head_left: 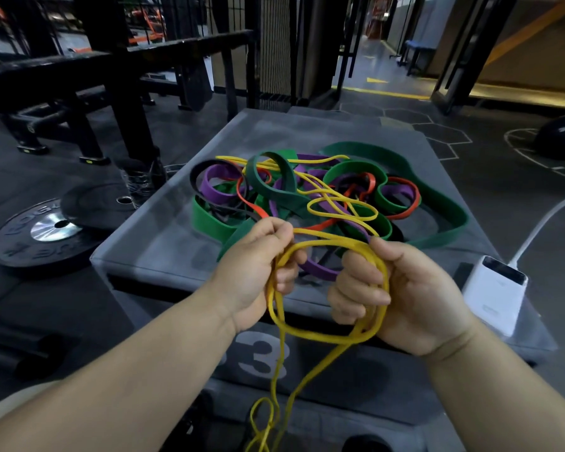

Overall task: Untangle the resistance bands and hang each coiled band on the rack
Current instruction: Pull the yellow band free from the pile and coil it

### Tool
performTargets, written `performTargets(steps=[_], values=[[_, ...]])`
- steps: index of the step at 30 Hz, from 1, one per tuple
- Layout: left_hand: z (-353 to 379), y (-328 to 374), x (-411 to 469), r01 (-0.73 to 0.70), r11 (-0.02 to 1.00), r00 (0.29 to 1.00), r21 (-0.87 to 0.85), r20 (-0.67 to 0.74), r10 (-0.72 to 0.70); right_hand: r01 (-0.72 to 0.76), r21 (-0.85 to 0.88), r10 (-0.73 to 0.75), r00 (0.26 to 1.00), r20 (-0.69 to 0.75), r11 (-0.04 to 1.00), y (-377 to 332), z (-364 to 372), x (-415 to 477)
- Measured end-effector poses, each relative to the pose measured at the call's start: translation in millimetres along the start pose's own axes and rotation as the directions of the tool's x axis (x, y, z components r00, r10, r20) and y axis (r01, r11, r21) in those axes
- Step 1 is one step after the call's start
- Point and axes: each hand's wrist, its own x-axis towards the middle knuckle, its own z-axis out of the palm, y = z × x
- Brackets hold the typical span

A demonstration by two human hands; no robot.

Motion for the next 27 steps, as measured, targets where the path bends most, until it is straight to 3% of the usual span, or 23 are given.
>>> performTargets(steps=[4, 7, 12, 17, 22, 24, 27], values=[[-1, 5, 3, -0.013, 0.995, 0.998, -0.097, -0.069, 0.007, -0.067, -0.082, 0.079, 0.986, 0.145, 0.994, 2, 0, -4], [-1, 2, 4, -0.01, 0.997, 0.999, -0.079, -0.051, 0.006, -0.039, -0.14, 0.065, 0.98, 0.189, 0.989, 1, -2, -6], [-1, -10, 3, 0.057, 0.985, 0.994, 0.161, 0.087, -0.072, 0.112, 0.071, -0.125, 0.964, 0.234, 0.991, -2, -4, -3], [1, -22, -2, 0.126, 0.951, 0.955, 0.281, 0.225, -0.193, 0.216, 0.294, -0.269, 0.95, 0.156, 0.931, -5, -4, -4], [-2, -25, -1, 0.225, 0.923, 0.903, 0.313, 0.287, -0.318, 0.253, 0.298, -0.277, 0.96, 0.041, 0.92, -14, -8, -7], [-3, -29, -2, 0.198, 0.863, 0.878, 0.465, 0.308, -0.367, 0.296, 0.323, -0.316, 0.949, 0.009, 0.899, -19, -12, -10], [-5, -35, -4, 0.082, 0.693, 0.817, 0.716, 0.351, -0.459, 0.407, 0.269, -0.389, 0.913, -0.122, 0.873, -32, -16, -16]])
